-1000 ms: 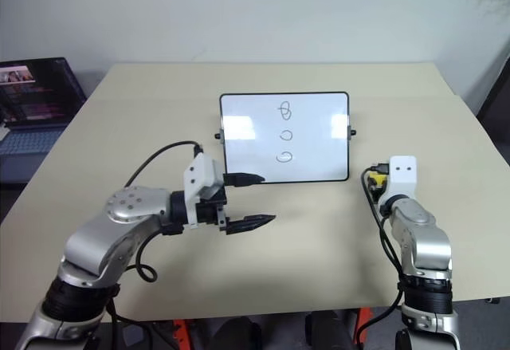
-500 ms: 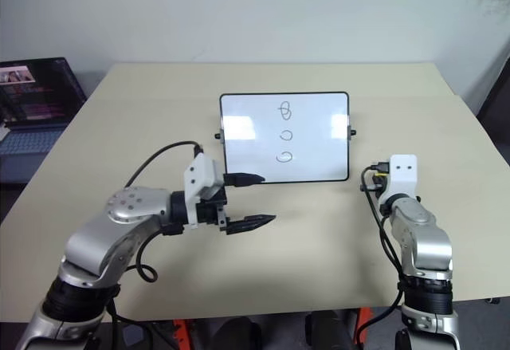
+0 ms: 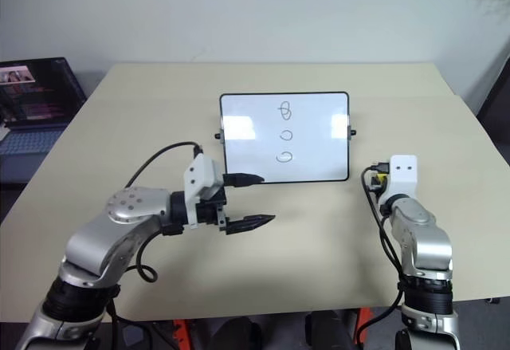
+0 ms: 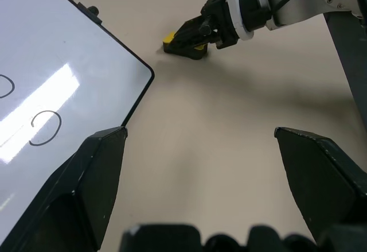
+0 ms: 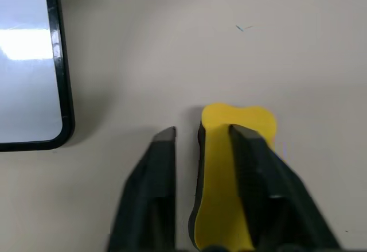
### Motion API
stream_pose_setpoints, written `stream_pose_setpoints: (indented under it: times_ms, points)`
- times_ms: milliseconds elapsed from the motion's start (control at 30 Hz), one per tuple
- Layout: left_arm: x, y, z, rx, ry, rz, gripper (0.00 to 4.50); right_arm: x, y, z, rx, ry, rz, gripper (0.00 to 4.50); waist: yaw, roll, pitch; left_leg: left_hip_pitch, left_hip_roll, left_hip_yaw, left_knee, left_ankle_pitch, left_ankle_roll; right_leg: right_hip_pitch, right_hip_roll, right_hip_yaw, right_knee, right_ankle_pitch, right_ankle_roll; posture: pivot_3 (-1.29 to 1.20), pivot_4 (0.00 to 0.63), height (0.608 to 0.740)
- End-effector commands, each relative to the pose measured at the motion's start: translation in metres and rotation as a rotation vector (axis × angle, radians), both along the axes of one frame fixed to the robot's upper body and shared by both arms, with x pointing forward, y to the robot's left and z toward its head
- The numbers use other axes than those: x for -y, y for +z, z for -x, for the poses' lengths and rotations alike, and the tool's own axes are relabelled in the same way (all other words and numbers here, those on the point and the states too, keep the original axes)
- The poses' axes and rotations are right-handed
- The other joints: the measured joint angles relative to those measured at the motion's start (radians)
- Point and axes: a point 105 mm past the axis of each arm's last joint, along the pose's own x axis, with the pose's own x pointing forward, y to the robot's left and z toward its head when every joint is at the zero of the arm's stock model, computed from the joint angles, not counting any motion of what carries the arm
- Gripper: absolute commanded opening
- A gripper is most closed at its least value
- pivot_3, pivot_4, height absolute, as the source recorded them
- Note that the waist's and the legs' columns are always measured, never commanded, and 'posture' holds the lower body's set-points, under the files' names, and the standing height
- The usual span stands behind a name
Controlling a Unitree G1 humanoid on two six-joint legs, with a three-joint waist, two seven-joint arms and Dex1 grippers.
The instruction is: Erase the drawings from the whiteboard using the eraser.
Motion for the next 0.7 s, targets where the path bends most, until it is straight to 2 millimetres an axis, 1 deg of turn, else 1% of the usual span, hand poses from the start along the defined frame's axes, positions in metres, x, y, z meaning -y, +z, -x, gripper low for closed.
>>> stream_pose_setpoints:
  times_ms: [33, 133, 167, 333, 700]
  points:
    - [0.001, 0.006, 0.001, 0.037, -0.014, 0.002, 4.50, 0.007, 0.011, 0.000, 0.046, -0.028, -0.002, 3.11, 0.000, 0.000, 0.000, 0.000, 0.000, 0.000, 0.000, 0.000, 0.000, 0.000, 0.000, 0.000, 0.000, 0.000, 0.000, 0.00, 0.150, 0.740]
    - [0.001, 0.006, 0.001, 0.037, -0.015, 0.002, 4.50, 0.009, 0.011, 0.000, 0.048, -0.055, -0.024, 4.28, 0.000, 0.000, 0.000, 0.000, 0.000, 0.000, 0.000, 0.000, 0.000, 0.000, 0.000, 0.000, 0.000, 0.000, 0.000, 0.00, 0.150, 0.740]
    - [0.001, 0.006, 0.001, 0.036, -0.016, 0.002, 4.50, 0.009, 0.012, 0.000, 0.050, -0.066, -0.036, 4.46, 0.000, 0.000, 0.000, 0.000, 0.000, 0.000, 0.000, 0.000, 0.000, 0.000, 0.000, 0.000, 0.000, 0.000, 0.000, 0.00, 0.150, 0.740]
    - [0.001, 0.005, 0.001, 0.038, -0.017, -0.001, 4.50, 0.013, 0.012, 0.000, 0.041, -0.104, -0.056, 4.46, 0.000, 0.000, 0.000, 0.000, 0.000, 0.000, 0.000, 0.000, 0.000, 0.000, 0.000, 0.000, 0.000, 0.000, 0.000, 0.00, 0.150, 0.740]
    - [0.000, 0.004, 0.000, 0.051, -0.017, -0.016, 4.50, 0.020, 0.005, -0.004, 0.007, -0.184, -0.110, 4.46, 0.000, 0.000, 0.000, 0.000, 0.000, 0.000, 0.000, 0.000, 0.000, 0.000, 0.000, 0.000, 0.000, 0.000, 0.000, 0.00, 0.150, 0.740]
